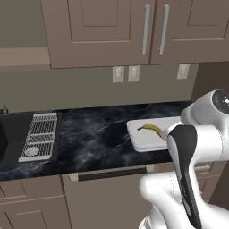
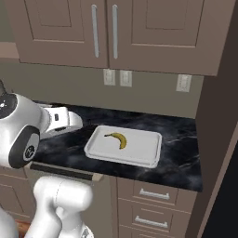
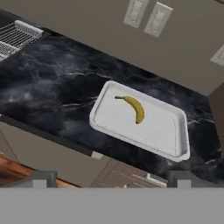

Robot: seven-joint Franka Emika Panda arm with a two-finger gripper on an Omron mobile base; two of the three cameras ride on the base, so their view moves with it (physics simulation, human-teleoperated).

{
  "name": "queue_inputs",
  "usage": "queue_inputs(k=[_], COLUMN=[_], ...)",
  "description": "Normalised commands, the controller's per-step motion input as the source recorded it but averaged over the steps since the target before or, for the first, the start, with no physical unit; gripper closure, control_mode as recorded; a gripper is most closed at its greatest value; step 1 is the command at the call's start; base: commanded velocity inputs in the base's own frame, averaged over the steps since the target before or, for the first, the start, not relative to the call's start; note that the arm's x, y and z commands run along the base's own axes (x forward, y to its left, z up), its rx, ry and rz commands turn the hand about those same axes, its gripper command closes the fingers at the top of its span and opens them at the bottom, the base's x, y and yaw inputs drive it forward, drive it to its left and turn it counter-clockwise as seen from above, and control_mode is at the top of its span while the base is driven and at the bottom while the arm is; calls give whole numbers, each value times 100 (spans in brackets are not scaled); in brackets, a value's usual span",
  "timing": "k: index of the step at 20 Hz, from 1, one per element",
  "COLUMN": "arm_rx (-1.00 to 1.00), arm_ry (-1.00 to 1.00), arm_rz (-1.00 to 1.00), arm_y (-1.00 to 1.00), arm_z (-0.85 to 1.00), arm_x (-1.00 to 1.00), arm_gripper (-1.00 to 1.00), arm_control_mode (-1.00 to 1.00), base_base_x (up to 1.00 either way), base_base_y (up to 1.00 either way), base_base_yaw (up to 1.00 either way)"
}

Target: Pick the banana and peach from the fridge and place them inside the tupperware on the counter.

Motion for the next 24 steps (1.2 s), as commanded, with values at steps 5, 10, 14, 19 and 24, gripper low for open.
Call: queue_inputs(k=[5,10,14,19,24], arm_rx=[0,0,0,0,0], arm_ry=[0,0,0,0,0], arm_rz=[0,0,0,0,0], arm_y=[0,0,0,0,0], arm_z=[0,0,0,0,0], arm_x=[0,0,0,0,0], arm_gripper=[-100,-100,-100,-100,-100], arm_control_mode=[100,100,100,100,100], base_base_x=[-100,-100,-100,-92,-44], base_base_y=[-8,-51,-72,-95,-100], base_base_yaw=[1,0,-3,-1,0])
